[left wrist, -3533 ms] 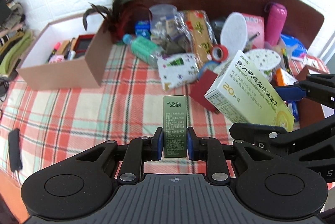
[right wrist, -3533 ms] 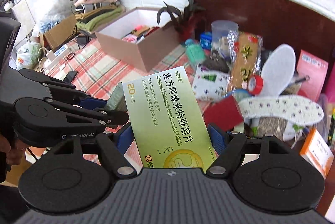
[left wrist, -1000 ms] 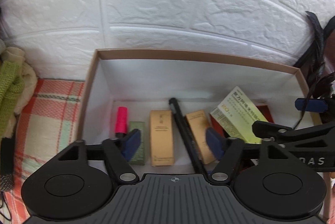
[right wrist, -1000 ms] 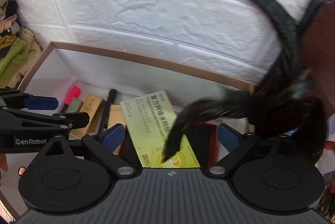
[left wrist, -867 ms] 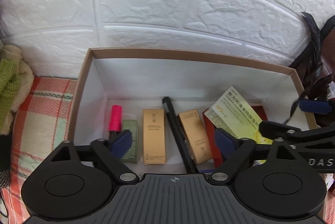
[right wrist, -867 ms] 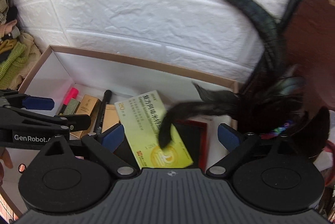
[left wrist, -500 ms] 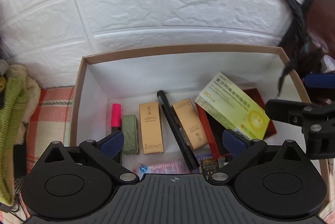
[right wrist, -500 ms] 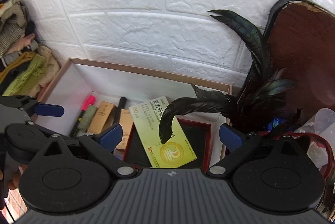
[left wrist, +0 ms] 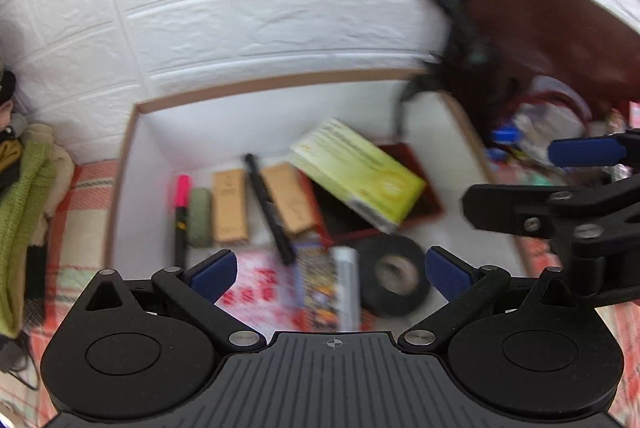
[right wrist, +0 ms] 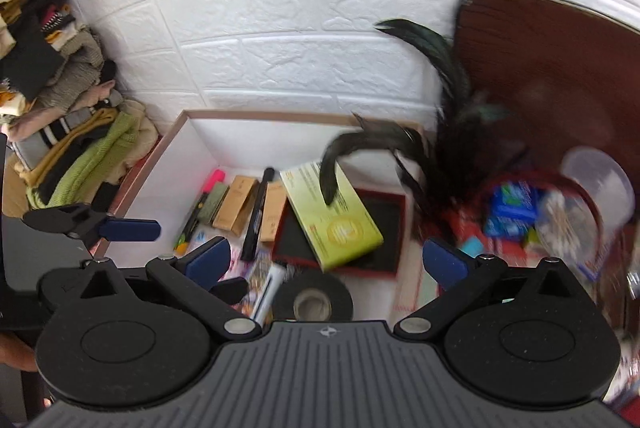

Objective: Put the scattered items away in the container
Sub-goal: 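Move both tools back from the cardboard box over the cluttered table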

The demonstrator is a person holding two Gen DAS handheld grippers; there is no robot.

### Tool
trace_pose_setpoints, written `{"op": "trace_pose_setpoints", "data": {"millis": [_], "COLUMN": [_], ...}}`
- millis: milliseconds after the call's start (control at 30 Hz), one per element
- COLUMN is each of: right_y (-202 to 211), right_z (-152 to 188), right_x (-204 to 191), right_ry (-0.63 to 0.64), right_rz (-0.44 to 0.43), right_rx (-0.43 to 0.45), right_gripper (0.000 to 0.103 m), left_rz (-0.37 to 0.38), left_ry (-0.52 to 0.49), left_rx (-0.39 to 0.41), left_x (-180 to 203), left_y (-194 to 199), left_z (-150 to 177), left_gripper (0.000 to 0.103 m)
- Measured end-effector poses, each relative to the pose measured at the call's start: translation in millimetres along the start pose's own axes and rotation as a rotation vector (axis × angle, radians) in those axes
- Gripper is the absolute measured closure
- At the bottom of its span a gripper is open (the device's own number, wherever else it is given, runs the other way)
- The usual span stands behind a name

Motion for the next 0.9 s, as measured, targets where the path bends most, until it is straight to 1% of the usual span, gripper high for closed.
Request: {"op": "trace_pose_setpoints", "data": {"millis": [100, 200, 367, 500, 667, 700, 767, 833, 900], "right_y": [22.4, 47.9, 87.3, 111.7, 137.6, 143.3, 154.1, 165.4, 178.1], "right_z": [17.3, 35.0, 66.0, 90.8, 122.5, 129.4, 143.6, 160.0, 176.1], "right_x": [8.4, 23.9, 55.2, 81.9, 121.2, 131.7, 153.8, 178.8, 205.6], "right_ry": [-0.005, -0.011, -0.037, -0.063, -0.06, -0.058, -0.055, -0.051, -0.041], "right_rz": [0.003, 0.027, 0.058, 0.048, 0.014, 0.007, -0.009, -0.024, -0.031], "right_rx": [0.004, 0.021, 0.042, 0.048, 0.05, 0.052, 0.049, 0.031, 0.025], "right_gripper": [0.001, 0.001, 0.001, 0.001, 0.001, 0.001, 0.001, 0.001, 0.001], "left_rz": [0.045, 0.087, 0.132, 0.138, 0.137, 0.133, 0.102, 0.076, 0.091], "left_ry": [0.0, -0.012, -0.036, -0.041, -0.018, -0.015, -0.006, 0.01, 0.027], "left_rx": [0.0, 0.004, 0.002, 0.005, -0.016, -0.021, -0.043, -0.065, -0.082], "left_x": [31.6, 65.1, 120.7, 163.0, 222.1, 236.0, 263.4, 290.6, 319.7], "left_y": [7.5, 14.9, 24.9, 34.2, 35.6, 34.7, 31.1, 27.3, 20.9], "left_z": [12.5, 24.0, 42.8, 59.1, 84.1, 89.2, 100.5, 111.6, 122.4], "left_gripper": [0.0, 0.0, 0.0, 0.0, 0.0, 0.0, 0.0, 0.0, 0.0]}}
Point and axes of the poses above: each gripper's, at about its wrist camera, not at the fingertips, and y roughly against the way its jaws point, x to its right, z to its underside, the point moved 10 cm from there along -y, roughly the way its jaws point, and after that the axes turned 3 degrees about z, right-handed, at the moved point
